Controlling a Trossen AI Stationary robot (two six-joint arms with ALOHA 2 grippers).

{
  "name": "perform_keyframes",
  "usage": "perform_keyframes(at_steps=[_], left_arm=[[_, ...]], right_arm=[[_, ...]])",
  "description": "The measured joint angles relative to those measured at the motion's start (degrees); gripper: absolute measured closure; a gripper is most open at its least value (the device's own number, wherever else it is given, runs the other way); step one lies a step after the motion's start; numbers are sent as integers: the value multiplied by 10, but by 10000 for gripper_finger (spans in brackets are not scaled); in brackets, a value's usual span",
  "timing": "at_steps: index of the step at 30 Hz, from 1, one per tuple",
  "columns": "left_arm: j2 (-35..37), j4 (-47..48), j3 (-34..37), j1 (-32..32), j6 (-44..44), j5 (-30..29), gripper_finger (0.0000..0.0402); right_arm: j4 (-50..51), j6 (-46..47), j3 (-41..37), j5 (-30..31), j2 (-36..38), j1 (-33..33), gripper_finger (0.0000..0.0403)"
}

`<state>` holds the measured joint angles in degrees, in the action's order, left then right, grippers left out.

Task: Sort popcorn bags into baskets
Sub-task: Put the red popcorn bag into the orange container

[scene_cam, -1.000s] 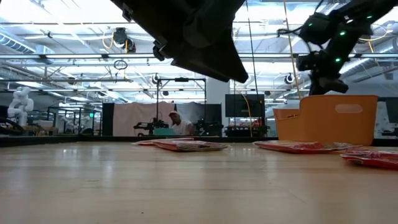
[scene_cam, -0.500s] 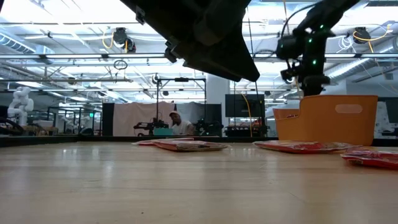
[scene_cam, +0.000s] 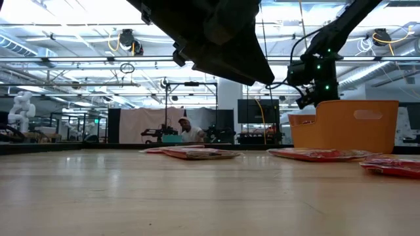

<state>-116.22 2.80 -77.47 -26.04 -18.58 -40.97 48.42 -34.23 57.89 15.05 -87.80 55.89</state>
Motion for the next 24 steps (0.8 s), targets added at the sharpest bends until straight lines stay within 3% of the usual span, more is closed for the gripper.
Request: perform_keyframes(at_steps=[7,18,24], left_arm=[[0,0,0,0,-4,0,215],[0,0,0,-1,-6,0,215],[0,0,0,-1,-6,0,215]], right_arm=[[-72,6,0,32,-5,4,403],[-26,28,-1,-12,-5,6,403],[-87,21,-37,3,-3,5,403]])
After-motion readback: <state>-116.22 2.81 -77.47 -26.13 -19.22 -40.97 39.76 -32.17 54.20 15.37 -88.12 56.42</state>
